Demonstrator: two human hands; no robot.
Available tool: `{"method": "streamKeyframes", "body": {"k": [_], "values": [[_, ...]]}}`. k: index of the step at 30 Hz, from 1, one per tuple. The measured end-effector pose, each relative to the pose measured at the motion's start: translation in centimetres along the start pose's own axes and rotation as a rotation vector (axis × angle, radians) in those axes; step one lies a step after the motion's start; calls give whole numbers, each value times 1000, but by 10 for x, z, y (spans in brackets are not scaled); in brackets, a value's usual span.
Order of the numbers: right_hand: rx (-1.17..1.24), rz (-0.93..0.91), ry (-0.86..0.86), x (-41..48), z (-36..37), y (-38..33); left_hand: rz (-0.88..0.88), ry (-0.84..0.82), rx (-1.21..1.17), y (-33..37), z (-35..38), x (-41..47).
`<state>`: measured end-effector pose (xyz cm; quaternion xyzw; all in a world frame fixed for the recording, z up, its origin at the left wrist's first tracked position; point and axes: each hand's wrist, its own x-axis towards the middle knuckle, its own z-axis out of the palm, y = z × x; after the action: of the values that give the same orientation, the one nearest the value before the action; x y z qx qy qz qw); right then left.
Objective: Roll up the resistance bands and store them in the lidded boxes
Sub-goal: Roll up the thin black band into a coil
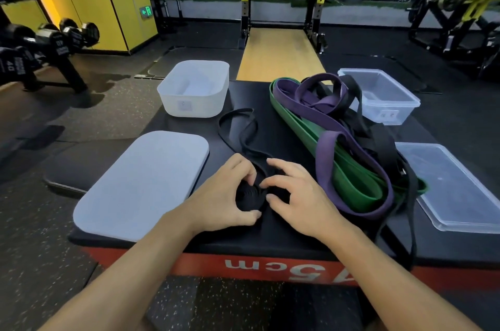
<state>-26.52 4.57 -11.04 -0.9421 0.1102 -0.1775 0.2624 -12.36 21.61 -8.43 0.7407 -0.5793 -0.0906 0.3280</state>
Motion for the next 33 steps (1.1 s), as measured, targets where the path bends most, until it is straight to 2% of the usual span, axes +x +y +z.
{"method": "streamKeyframes", "body": {"k": [3, 8, 11, 14, 17, 20, 25, 27, 33], "values": [[-22, -41, -73, 4, -3, 1, -7, -50, -15, 1, 0, 2], [-77, -85, -146, 5, -5, 1, -123, -37, -206, -2, -1, 5], [-85, -98, -155, 4, -7, 0, -104, -27, -86, -2, 0, 0], [-88, -102, -165, 3, -8, -2, -78, 137, 42, -4, 7, -7], [-92, -95, -153, 3, -8, -3, -212, 277, 78, -4, 8, -13], [-93, -90, -122, 1, -7, -3, -310, 279, 171, 1, 6, -19], [-78, -80, -83, 1, -6, 0, -282, 347, 244, 7, 10, -29], [-60, -83, -68, 2, -6, 1, -238, 334, 227, 7, 15, -30], [-9, -99, -41, 1, -6, 6, -167, 157, 149, -7, 10, -19]]}}
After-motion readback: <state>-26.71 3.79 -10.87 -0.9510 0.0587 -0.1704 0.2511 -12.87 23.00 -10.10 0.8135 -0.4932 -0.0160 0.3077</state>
